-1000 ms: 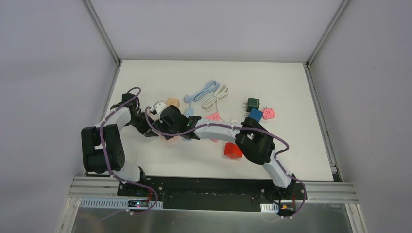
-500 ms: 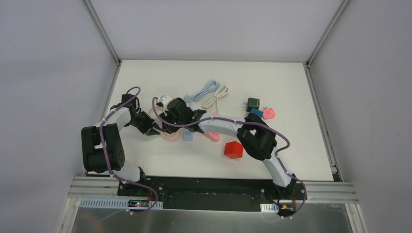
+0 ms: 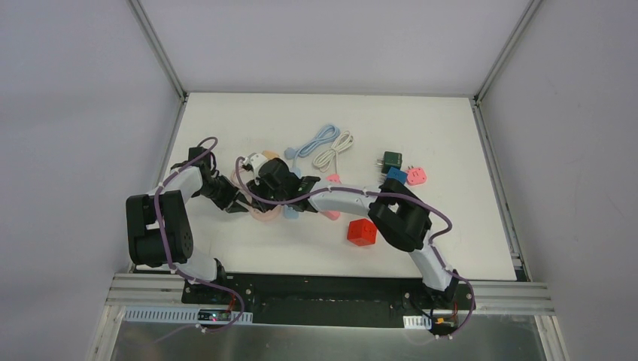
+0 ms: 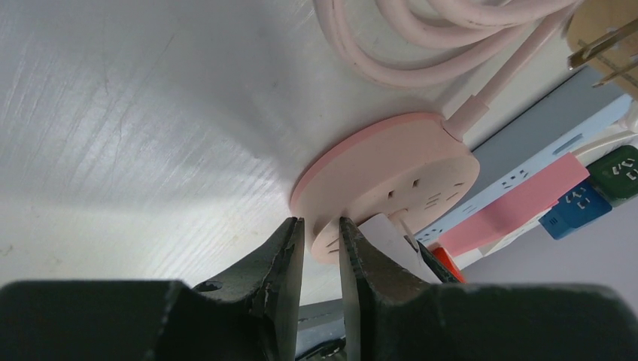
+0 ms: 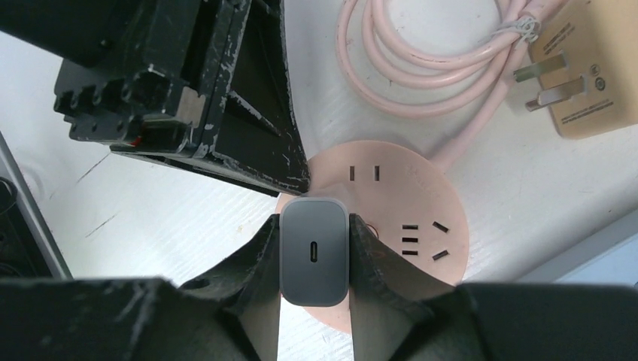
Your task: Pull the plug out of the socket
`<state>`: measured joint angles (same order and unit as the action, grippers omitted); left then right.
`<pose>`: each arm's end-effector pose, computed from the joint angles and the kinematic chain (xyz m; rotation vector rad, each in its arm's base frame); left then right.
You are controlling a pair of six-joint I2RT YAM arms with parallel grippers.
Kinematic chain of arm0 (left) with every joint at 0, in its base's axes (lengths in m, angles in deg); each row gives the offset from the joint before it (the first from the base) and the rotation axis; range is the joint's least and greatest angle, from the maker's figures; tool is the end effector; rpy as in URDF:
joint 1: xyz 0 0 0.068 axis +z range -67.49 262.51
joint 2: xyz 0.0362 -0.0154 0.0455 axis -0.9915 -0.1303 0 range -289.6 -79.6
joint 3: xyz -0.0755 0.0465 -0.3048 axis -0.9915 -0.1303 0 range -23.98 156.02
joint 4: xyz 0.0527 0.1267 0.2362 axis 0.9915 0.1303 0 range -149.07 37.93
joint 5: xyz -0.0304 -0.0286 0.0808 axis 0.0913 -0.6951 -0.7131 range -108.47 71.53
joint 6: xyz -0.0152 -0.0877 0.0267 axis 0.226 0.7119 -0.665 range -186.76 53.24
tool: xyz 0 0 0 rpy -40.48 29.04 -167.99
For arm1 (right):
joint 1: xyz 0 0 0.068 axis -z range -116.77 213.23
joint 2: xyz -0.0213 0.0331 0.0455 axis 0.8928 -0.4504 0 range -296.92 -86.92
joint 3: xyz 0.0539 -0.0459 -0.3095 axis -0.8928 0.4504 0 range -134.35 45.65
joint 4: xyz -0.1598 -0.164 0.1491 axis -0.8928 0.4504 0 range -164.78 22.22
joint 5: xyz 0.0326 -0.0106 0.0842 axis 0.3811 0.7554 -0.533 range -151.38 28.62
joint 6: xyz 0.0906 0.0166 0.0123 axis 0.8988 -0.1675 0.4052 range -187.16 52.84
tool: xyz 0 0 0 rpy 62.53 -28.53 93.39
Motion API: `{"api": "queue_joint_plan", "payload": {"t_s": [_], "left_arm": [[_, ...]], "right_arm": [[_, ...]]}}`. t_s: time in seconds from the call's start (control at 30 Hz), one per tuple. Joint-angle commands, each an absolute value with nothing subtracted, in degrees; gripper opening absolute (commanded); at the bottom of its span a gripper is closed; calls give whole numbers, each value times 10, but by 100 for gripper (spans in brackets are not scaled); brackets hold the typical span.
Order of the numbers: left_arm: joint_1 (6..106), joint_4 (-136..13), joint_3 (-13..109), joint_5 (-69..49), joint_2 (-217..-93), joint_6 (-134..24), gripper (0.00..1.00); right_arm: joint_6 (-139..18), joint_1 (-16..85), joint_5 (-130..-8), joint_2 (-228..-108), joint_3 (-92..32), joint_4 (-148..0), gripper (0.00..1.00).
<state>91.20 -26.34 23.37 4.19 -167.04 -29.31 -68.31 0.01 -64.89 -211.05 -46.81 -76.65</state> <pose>0.2880 0.0114 0.1587 -1.0471 2.6806 -0.6664 0.2573 0.5212 0.2075 -1.1894 1.8174 0.7059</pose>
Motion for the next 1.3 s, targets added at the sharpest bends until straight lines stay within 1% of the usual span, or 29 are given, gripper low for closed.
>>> {"api": "queue_joint_plan", "payload": {"t_s": [0.0, 0.13, 0.17, 0.2, 0.33, 0.37, 0.43, 0.53, 0.63, 0.77, 0.87, 1.03, 1.1, 1.17, 1.27], "left_arm": [[910, -218, 218, -6, -1692, -310, 24], [910, -216, 219, -9, -1693, -311, 24], [909, -216, 219, -10, -1693, -311, 24], [909, -217, 218, -10, -1692, -310, 24], [910, -216, 218, -10, -1696, -311, 24], [909, -216, 218, -10, -1696, -310, 24], [910, -216, 220, -8, -1698, -310, 24], [909, -215, 222, -5, -1702, -311, 24], [907, -215, 222, -3, -1706, -311, 25], [905, -211, 223, -5, -1706, -310, 24], [905, -208, 226, -9, -1708, -312, 24], [905, -204, 229, -11, -1711, -312, 24], [905, -202, 231, -12, -1713, -312, 24], [905, -201, 233, -10, -1714, -313, 24], [904, -206, 235, -3, -1715, -312, 26]], "right_arm": [[-663, -12, -666, -2043, -448, -840, 0], [-663, 9, -666, -2034, -445, -852, 0], [-635, 16, -716, -2034, -446, -855, 0], [-628, 18, -729, -2035, -446, -856, 0], [-642, -12, -719, -2036, -442, -843, 0], [-716, -20, -657, -2036, -439, -842, 0], [-762, -35, -586, -2039, -431, -845, 0], [-810, -54, -517, -2045, -420, -862, 0], [-845, -68, -471, -2045, -412, -882, 0], [-858, -70, -444, -2033, -398, -907, 0], [-820, -58, -469, -2016, -392, -908, 0], [-680, -7, -644, -2001, -408, -881, 0], [-673, -9, -672, -2006, -423, -872, 0], [-679, -17, -667, -2012, -430, -861, 0], [-745, -44, -591, -2021, -428, -853, 0]]}}
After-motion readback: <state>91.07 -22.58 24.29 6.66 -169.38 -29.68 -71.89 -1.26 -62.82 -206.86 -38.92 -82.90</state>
